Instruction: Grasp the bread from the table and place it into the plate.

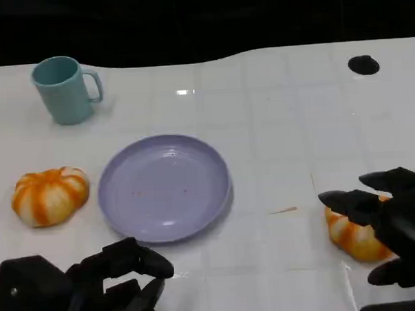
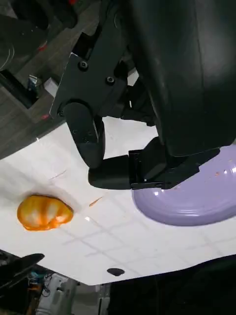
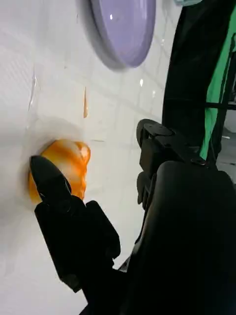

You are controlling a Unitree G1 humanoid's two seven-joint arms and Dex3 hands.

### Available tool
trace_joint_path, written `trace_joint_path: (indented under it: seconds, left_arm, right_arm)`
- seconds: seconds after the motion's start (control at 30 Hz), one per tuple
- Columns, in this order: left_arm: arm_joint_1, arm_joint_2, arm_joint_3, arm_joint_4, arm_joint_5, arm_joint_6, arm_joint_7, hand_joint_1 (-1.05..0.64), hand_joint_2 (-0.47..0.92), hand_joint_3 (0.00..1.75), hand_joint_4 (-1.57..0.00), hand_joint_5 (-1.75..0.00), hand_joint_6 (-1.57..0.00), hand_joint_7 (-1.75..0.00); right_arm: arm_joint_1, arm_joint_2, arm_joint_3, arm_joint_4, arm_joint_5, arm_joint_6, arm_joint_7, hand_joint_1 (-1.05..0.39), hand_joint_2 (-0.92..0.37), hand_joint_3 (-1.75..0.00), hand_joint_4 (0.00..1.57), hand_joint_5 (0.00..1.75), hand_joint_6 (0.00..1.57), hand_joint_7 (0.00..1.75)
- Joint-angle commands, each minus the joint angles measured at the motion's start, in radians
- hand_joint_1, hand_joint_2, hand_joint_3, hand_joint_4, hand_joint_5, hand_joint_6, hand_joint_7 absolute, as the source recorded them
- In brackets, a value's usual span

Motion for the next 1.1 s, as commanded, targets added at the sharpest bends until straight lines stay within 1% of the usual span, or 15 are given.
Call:
trace_joint_path:
  seconds: [0.03, 0.17, 0.6, 0.73, 0.83, 1.0, 1.1]
  left_arm:
    - [0.008, 0.011, 0.006, -0.020, 0.001, 0.009, 0.006, -0.32, 0.78, 0.68, -0.68, -1.75, -0.65, -1.28]
    - [0.009, 0.008, 0.008, -0.021, -0.006, 0.011, 0.003, -0.32, 0.79, 0.68, -0.68, -1.75, -0.64, -1.28]
    - [0.010, 0.007, 0.007, -0.027, -0.008, 0.007, 0.003, -0.34, 0.78, 0.68, -0.70, -1.75, -0.66, -1.28]
    - [0.009, 0.010, 0.003, -0.032, -0.001, 0.012, 0.007, -0.34, 0.78, 0.69, -0.69, -1.75, -0.66, -1.28]
    - [0.009, 0.011, 0.002, -0.037, 0.002, 0.014, 0.008, -0.33, 0.78, 0.69, -0.69, -1.75, -0.65, -1.28]
    - [0.010, 0.002, 0.007, -0.045, -0.010, 0.030, 0.012, -0.31, 0.77, 0.70, -0.69, -1.75, -0.65, -1.29]
    - [0.012, 0.005, 0.003, -0.048, -0.003, 0.027, 0.012, -0.31, 0.77, 0.71, -0.69, -1.75, -0.65, -1.28]
  right_arm:
    - [-0.031, -0.008, 0.023, 0.059, -0.015, 0.000, -0.025, -0.28, -0.69, -0.01, 0.07, 0.33, 0.32, 0.00]
    - [-0.068, -0.002, 0.052, 0.133, -0.033, 0.011, -0.036, -0.29, -0.71, -0.01, 0.08, 0.33, 0.32, 0.00]
    - [-0.189, 0.011, 0.143, 0.377, -0.031, 0.046, -0.082, -0.34, -0.76, -0.01, 0.13, 0.28, 0.33, 0.01]
    - [-0.217, 0.017, 0.152, 0.430, -0.008, 0.049, -0.098, -0.35, -0.77, -0.01, 0.14, 0.27, 0.34, 0.01]
    - [-0.242, 0.022, 0.158, 0.460, 0.009, 0.060, -0.091, -0.35, -0.78, -0.01, 0.15, 0.25, 0.35, 0.01]
    - [-0.280, 0.029, 0.170, 0.500, 0.048, 0.089, -0.055, -0.36, -0.81, -0.02, 0.16, 0.22, 0.34, 0.00]
    - [-0.304, 0.038, 0.176, 0.533, 0.077, 0.104, -0.036, -0.35, -0.83, -0.01, 0.20, 0.19, 0.37, 0.01]
